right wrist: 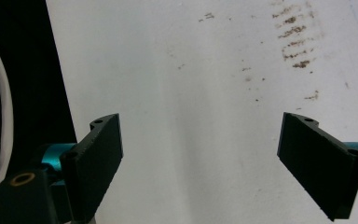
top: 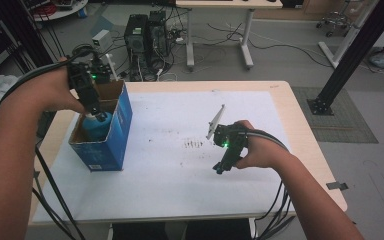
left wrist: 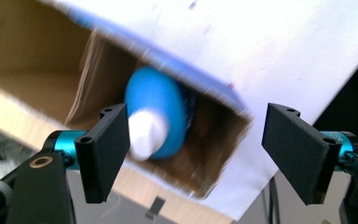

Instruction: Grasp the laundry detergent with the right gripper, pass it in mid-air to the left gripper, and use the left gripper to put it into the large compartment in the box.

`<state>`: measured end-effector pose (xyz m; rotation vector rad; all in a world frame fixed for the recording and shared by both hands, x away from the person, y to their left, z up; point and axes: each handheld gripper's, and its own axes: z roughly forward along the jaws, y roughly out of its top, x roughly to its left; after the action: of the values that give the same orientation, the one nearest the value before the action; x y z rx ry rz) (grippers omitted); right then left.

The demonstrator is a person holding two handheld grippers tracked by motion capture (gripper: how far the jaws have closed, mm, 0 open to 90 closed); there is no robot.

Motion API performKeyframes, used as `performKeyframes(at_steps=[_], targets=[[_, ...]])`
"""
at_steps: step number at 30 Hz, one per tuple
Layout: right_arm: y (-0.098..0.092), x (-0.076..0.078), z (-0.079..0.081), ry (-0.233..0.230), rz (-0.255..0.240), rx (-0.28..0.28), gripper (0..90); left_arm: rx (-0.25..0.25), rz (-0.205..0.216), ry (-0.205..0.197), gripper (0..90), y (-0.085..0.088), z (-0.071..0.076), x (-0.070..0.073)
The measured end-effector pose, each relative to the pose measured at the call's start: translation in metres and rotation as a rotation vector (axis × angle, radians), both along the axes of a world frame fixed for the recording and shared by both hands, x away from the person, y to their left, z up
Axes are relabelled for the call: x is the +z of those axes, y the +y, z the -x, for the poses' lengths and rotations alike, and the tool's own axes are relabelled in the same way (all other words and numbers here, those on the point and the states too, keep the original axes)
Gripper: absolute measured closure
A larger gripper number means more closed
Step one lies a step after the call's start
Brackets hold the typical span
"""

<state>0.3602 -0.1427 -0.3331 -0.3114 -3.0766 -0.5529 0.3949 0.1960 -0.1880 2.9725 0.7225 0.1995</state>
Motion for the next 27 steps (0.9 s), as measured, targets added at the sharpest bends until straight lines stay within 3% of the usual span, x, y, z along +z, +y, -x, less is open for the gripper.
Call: performKeyframes(at_steps=[1, 5, 7, 10, 15, 21, 27], targets=[[0.000, 0.002, -0.001, 0.000, 0.000, 0.002, 13.3, -0.036, 0.000, 0.003, 22.9, -0.011, 0.001, 0.001], [-0.001, 0.010, -0.003, -0.007, 0.008, 0.004, 13.3, -0.069, -0.005, 0.010, 21.0, -0.024, 0.002, -0.001], [-0.001, 0.013, -0.005, -0.010, 0.034, 0.001, 13.3, -0.126, -0.002, 0.031, 20.9, -0.041, 0.001, -0.009], [-0.001, 0.014, -0.006, -0.008, 0.051, 0.003, 13.3, -0.146, 0.001, 0.042, 20.1, -0.050, 0.000, -0.016], [-0.004, 0.020, -0.009, -0.018, 0.083, 0.005, 13.3, -0.225, -0.010, 0.066, 20.0, -0.072, -0.003, -0.032], [-0.005, 0.027, -0.011, -0.022, 0.100, -0.003, 13.3, -0.254, -0.026, 0.090, 20.0, -0.085, -0.004, -0.043], [-0.004, 0.022, -0.016, -0.010, 0.124, 0.010, 13.3, -0.281, -0.020, 0.102, 18.1, -0.097, -0.006, -0.054]])
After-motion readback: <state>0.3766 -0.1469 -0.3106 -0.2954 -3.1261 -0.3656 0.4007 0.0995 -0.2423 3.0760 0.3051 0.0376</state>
